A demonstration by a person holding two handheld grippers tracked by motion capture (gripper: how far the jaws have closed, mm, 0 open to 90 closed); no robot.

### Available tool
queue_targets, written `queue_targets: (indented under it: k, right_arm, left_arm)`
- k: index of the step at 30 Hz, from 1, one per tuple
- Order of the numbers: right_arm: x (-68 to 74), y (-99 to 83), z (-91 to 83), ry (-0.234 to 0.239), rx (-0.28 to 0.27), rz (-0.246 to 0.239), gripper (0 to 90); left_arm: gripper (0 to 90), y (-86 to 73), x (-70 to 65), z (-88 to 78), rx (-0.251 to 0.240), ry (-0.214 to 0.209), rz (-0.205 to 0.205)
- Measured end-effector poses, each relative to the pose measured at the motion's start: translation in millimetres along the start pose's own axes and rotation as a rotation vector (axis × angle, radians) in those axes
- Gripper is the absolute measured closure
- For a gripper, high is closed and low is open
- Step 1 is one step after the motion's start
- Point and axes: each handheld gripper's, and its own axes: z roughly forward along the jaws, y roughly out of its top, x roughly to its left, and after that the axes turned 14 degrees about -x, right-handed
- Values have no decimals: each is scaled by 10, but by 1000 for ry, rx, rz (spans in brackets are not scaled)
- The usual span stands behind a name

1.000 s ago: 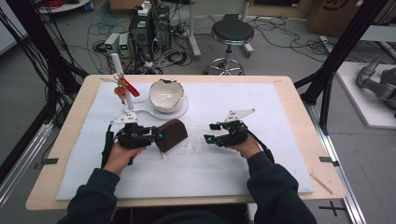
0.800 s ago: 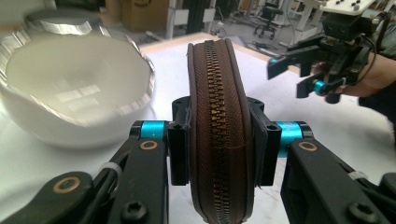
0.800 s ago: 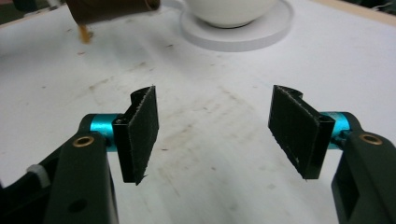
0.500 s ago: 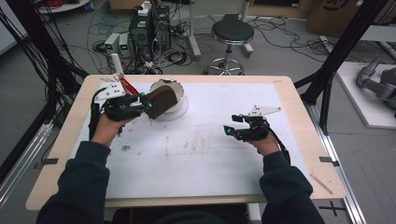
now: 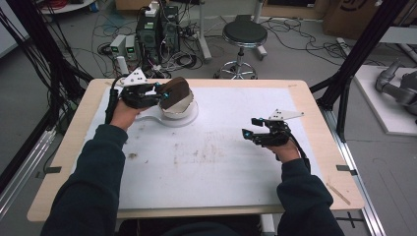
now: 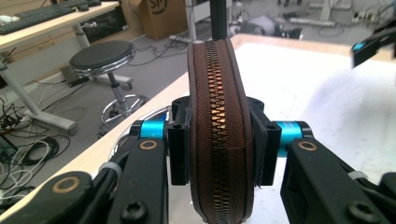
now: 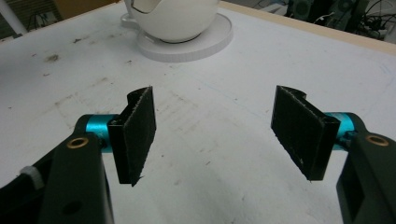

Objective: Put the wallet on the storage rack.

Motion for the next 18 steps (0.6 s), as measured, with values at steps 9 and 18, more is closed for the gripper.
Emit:
queue_targets:
  k: [9,18]
  right_arm:
    - [-51,-5,-58,-15,-14,8,312]
    - [-66,-25,-88,-23,-7,17,312]
  left_arm:
    - [655,-113,74,216,78,-26,60]
    - [626,-329,113,320,174,42,16]
